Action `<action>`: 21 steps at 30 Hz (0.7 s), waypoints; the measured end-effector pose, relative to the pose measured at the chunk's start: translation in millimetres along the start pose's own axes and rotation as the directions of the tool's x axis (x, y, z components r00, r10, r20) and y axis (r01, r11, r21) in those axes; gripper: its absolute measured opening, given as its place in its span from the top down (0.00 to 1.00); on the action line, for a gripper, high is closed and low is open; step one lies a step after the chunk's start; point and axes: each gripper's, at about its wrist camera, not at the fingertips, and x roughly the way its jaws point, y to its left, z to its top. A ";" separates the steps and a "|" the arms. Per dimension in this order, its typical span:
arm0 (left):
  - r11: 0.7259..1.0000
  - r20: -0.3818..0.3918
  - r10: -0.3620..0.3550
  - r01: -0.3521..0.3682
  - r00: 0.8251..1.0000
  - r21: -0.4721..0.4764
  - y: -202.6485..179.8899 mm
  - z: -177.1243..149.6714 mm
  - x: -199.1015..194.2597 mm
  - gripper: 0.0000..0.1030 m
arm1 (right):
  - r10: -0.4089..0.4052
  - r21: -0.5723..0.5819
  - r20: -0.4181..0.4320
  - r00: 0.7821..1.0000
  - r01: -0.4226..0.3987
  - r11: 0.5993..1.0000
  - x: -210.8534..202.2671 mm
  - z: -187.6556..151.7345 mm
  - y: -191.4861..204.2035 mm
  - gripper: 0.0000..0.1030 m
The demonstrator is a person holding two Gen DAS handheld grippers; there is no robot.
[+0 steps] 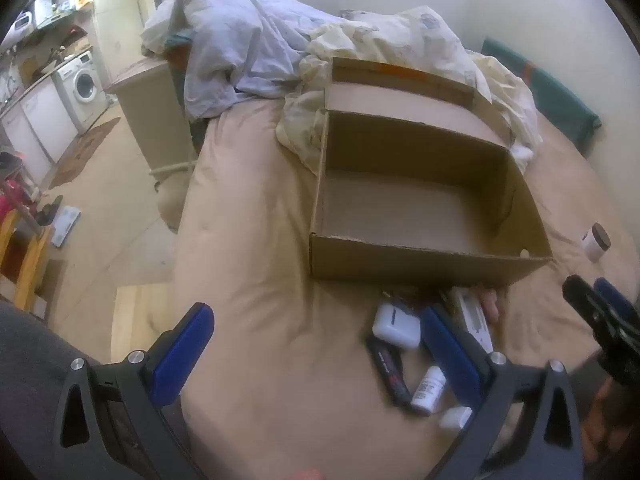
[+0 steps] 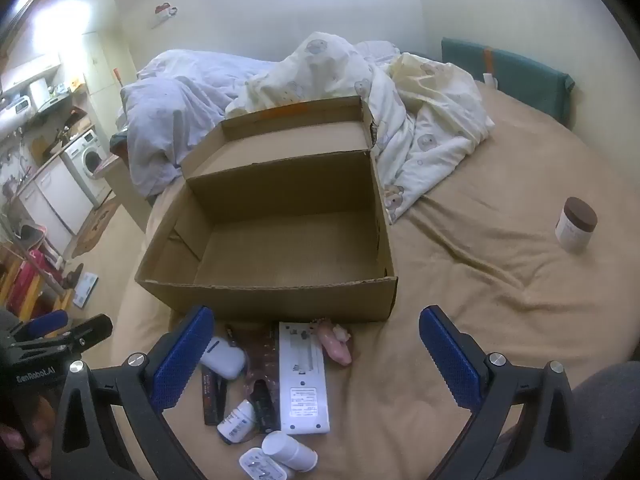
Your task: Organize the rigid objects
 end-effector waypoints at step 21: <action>1.000 0.004 0.018 -0.018 1.000 -0.007 2.3 -0.1 1.0 0.00 | -0.007 -0.003 -0.002 1.000 0.007 1.000 0.7 -0.4 0.3 0.00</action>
